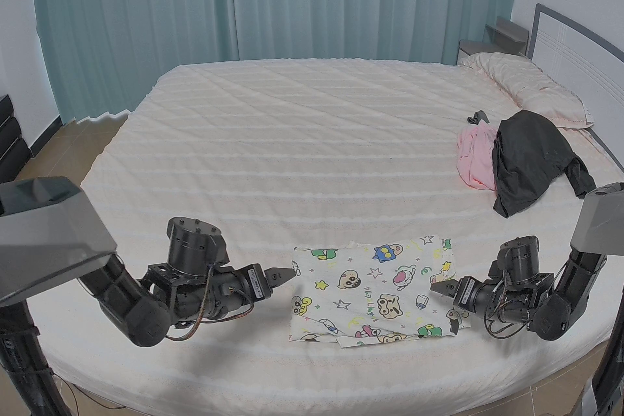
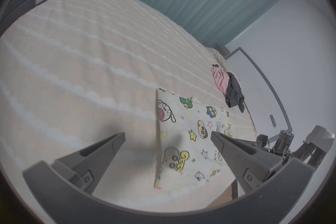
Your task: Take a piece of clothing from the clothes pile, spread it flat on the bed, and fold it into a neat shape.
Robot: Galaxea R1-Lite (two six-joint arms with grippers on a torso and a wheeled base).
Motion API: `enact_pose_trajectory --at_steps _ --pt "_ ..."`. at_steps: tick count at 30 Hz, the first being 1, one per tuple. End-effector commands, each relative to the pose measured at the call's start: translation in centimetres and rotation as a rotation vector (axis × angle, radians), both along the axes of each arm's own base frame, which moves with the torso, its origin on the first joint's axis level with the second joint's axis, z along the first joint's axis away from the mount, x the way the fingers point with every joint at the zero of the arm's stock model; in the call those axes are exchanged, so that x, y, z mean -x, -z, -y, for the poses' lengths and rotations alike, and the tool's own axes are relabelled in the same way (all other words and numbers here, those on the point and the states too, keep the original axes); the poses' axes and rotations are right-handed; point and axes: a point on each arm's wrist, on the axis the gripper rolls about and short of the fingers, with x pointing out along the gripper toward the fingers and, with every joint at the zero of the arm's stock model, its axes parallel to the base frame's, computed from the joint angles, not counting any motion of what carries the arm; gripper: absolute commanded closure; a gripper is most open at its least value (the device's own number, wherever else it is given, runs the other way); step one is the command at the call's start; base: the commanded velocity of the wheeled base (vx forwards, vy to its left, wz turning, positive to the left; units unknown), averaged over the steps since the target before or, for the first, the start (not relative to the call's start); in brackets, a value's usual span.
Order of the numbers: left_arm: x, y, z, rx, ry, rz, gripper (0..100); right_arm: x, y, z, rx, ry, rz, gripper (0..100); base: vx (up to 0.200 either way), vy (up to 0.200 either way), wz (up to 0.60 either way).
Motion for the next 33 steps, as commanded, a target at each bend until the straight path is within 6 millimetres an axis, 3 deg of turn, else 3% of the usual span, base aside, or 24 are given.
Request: enact_pose_trajectory --at_steps 1,13,22,23,25,26,33 --pt "-2.1 4.1 1.3 -0.048 0.05 -0.001 0 -0.6 0.8 0.0 -0.002 -0.015 -0.016 0 0.0 0.0 0.0" --pt "-2.7 5.1 4.8 0.041 0.203 0.045 0 -2.5 2.9 -0.4 -0.012 -0.093 0.032 0 0.0 0.0 0.0" --pt "-3.2 5.6 5.7 0.056 0.209 0.043 0 -3.6 4.1 -1.6 -0.051 -0.155 0.048 0 0.0 0.0 0.0" --pt "-3.2 5.4 6.1 0.07 0.211 0.043 0 -3.8 4.2 -2.1 -0.063 -0.173 0.051 100 0.0 0.0 0.0" --pt "-3.3 5.5 6.1 0.074 0.207 0.039 0 -3.8 4.2 -2.1 -0.064 -0.176 0.051 100 0.0 0.0 0.0" --pt "-3.4 5.7 6.3 0.085 0.197 0.027 100 -4.2 4.1 -2.5 -0.085 -0.177 0.058 100 0.0 0.0 0.0" --pt "-3.4 5.6 6.4 0.097 0.19 0.022 100 -4.1 4.0 -2.6 -0.132 -0.159 0.043 100 0.0 0.0 0.0"
